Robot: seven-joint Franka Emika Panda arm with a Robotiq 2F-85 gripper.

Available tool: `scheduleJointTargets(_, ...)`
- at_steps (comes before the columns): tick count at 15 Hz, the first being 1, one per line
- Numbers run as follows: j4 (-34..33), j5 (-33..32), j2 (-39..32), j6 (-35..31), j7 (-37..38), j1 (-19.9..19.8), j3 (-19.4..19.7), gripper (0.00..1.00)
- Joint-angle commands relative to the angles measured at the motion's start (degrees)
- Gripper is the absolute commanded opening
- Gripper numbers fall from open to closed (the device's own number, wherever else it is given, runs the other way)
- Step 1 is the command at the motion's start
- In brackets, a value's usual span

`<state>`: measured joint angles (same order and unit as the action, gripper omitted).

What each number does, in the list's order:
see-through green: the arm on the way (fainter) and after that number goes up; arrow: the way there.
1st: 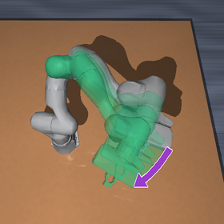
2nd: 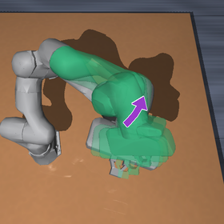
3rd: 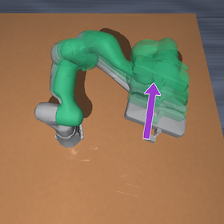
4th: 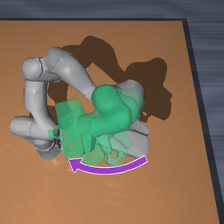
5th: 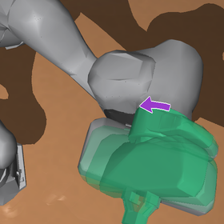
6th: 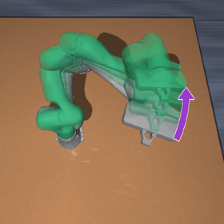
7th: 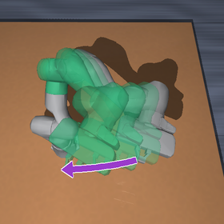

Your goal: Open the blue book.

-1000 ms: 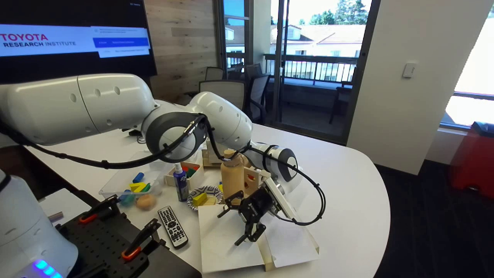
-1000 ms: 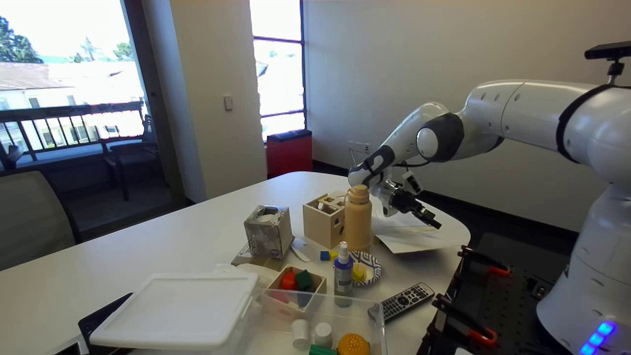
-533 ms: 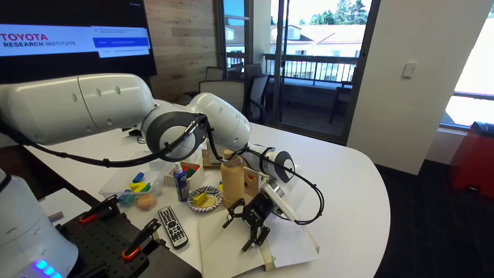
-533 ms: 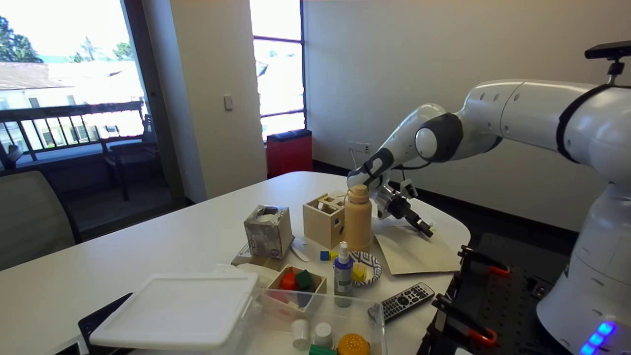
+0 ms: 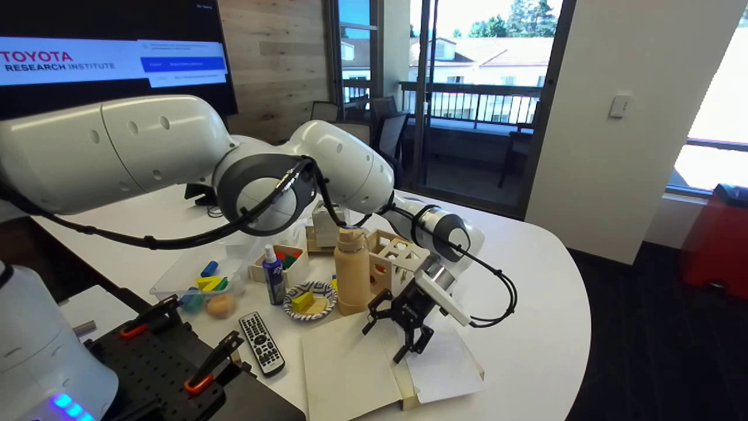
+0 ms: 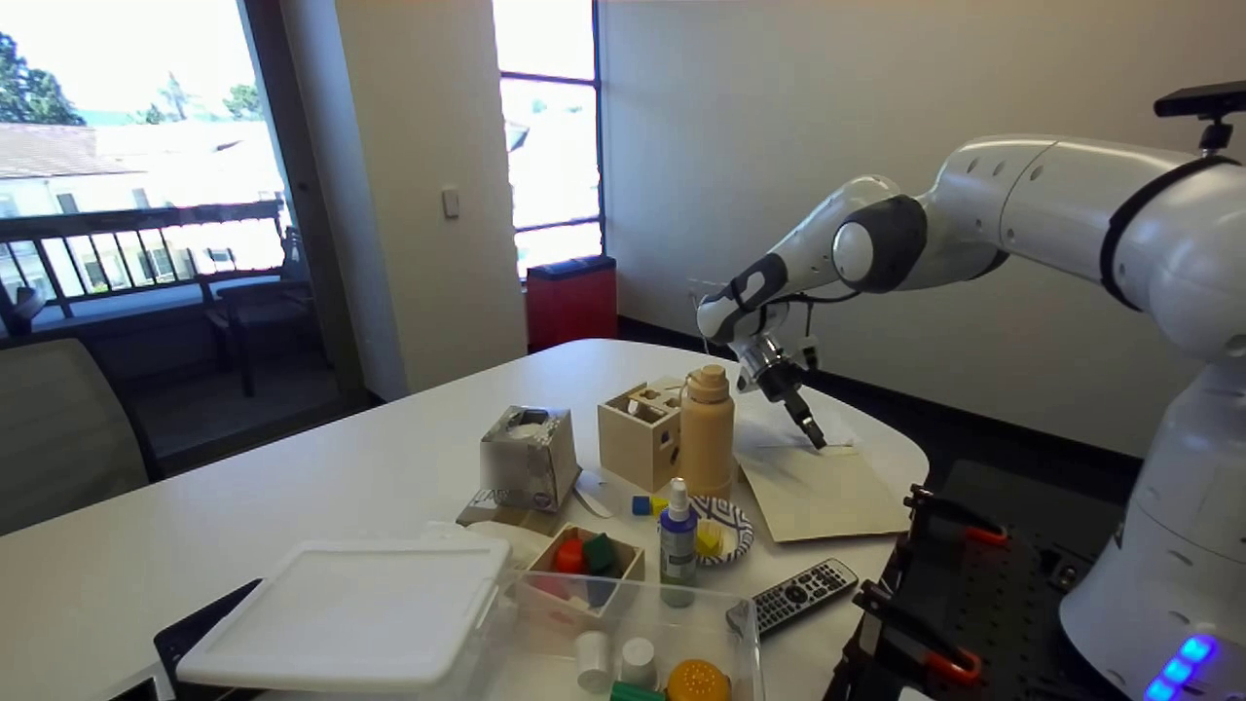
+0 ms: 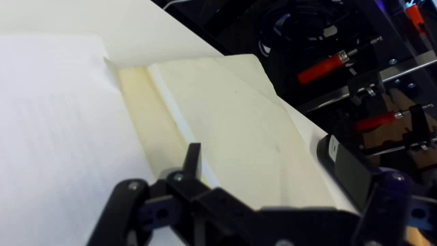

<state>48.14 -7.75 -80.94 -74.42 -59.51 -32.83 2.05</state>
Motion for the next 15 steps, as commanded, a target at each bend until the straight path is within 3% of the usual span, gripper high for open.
scheduleJointTargets(1,7.9,1.7,8.2,-5.4,0.6,-1.6,-0.8,1.0)
scheduleJointTargets(15,39.8,11.2,36.8,-30.0,4.0,-3.7,-0.1,1.0)
